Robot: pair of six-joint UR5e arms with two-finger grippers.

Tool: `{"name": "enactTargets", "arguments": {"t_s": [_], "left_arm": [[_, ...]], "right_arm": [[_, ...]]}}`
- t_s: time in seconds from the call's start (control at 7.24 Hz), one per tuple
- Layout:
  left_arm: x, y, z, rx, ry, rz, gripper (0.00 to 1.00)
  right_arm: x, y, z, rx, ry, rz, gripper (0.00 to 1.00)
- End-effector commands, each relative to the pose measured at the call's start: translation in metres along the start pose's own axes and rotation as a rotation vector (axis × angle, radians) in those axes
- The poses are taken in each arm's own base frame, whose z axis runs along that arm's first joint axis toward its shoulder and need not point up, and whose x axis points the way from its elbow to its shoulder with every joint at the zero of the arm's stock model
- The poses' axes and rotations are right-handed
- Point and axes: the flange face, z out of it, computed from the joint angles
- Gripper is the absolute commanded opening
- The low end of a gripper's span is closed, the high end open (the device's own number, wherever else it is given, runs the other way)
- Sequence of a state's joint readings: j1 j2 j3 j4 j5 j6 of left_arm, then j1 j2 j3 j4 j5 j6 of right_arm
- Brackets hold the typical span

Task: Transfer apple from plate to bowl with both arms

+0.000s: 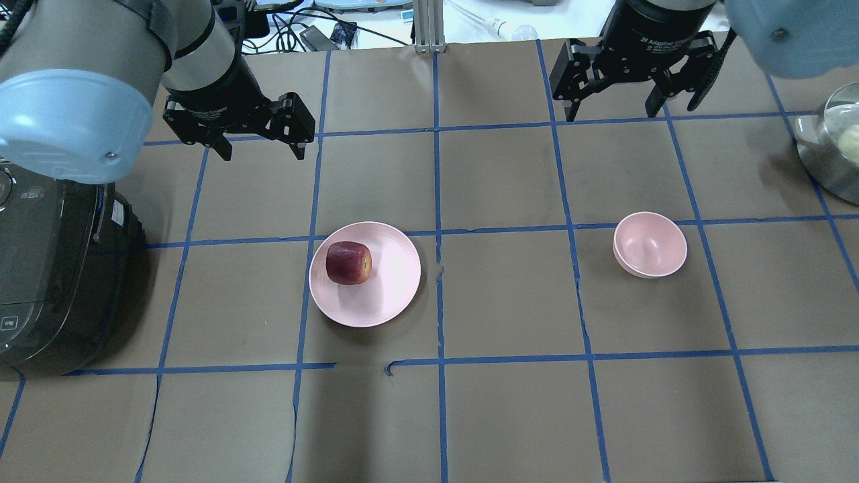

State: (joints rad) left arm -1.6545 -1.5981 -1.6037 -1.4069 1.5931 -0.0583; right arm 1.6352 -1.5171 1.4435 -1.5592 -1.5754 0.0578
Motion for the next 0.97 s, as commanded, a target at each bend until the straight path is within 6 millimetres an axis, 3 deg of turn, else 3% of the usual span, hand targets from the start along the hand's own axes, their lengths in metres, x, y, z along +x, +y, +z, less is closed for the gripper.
{"name": "enactTargets", "arguments": {"t_s": [0.0,0.83], "left_arm": [[0.0004,-0.0002,-0.0008,0.001,0.001,0.001,1.0],[-0.0058,-0.0036,0.0042,-0.008,0.005,-0.011,1.0]], "right_arm": [[0.0,0.0004,0.001,-0.004,0.0,0.0,1.0],[-0.0016,0.0007,0.0008,-0.002,0.0,-0.004,1.0]]}}
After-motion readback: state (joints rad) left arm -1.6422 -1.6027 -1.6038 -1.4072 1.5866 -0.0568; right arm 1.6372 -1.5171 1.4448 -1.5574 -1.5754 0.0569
